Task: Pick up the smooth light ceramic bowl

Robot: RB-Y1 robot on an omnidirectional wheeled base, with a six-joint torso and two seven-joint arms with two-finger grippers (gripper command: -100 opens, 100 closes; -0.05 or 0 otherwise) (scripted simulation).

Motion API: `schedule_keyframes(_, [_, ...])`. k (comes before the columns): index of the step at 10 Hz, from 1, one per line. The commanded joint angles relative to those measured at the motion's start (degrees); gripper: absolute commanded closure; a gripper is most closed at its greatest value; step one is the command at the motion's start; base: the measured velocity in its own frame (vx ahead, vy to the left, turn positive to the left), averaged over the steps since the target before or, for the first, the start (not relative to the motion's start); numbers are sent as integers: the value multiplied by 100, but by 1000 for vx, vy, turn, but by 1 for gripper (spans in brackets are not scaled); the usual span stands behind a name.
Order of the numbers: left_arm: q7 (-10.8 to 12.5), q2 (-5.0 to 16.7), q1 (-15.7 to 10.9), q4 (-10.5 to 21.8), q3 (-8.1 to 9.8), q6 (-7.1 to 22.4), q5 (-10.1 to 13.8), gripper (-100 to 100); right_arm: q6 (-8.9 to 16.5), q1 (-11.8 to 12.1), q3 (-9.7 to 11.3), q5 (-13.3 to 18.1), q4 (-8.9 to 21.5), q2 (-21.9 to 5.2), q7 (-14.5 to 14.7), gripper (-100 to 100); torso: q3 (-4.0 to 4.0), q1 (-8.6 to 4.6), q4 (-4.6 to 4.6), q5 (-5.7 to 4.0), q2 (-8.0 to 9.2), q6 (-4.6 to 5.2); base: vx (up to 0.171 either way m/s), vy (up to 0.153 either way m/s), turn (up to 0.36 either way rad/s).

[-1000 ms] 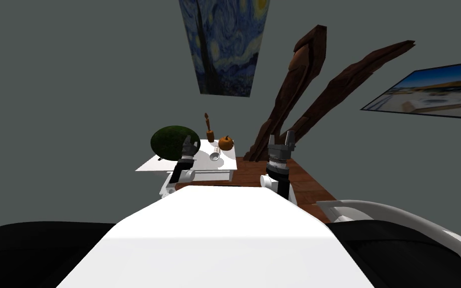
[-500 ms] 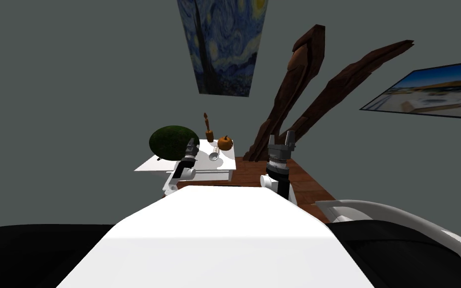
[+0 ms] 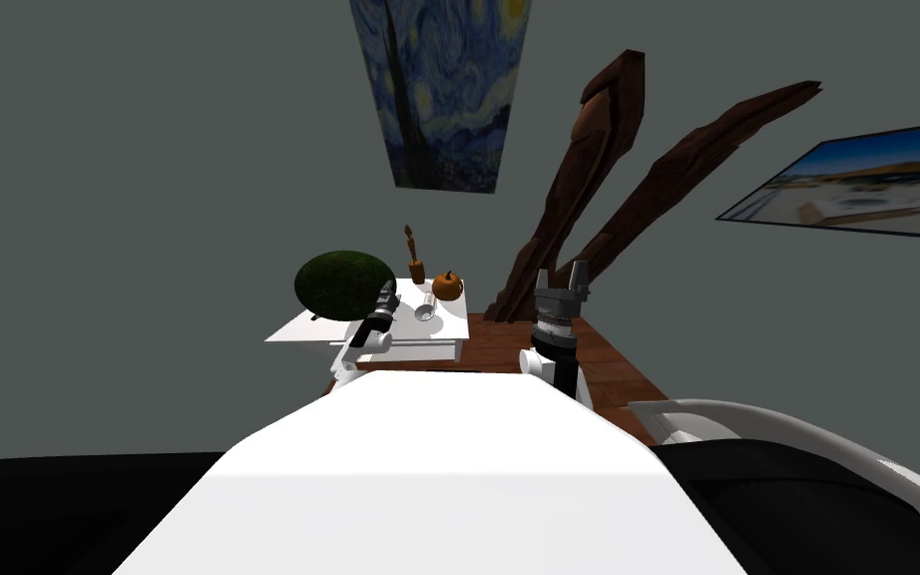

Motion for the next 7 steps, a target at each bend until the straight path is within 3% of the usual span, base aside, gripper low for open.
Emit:
schedule_keyframes(1, [16, 35, -32, 96, 10, 247, 46, -100, 0, 0, 0, 0, 0, 0, 0, 0, 0, 0, 0, 0, 0, 0, 1, -34, 0])
schedule_keyframes(4, [51, 145, -341, 627, 64, 740, 191, -100, 0, 0, 0, 0, 0, 0, 0, 0, 1, 1, 1, 0, 2, 0, 0, -38, 0])
schedule_keyframes(7, [70, 200, -498, 897, 87, 1117, 254, -100, 0, 0, 0, 0, 0, 0, 0, 0, 0, -2, 0, 0, 0, 0, 6, -38, 0])
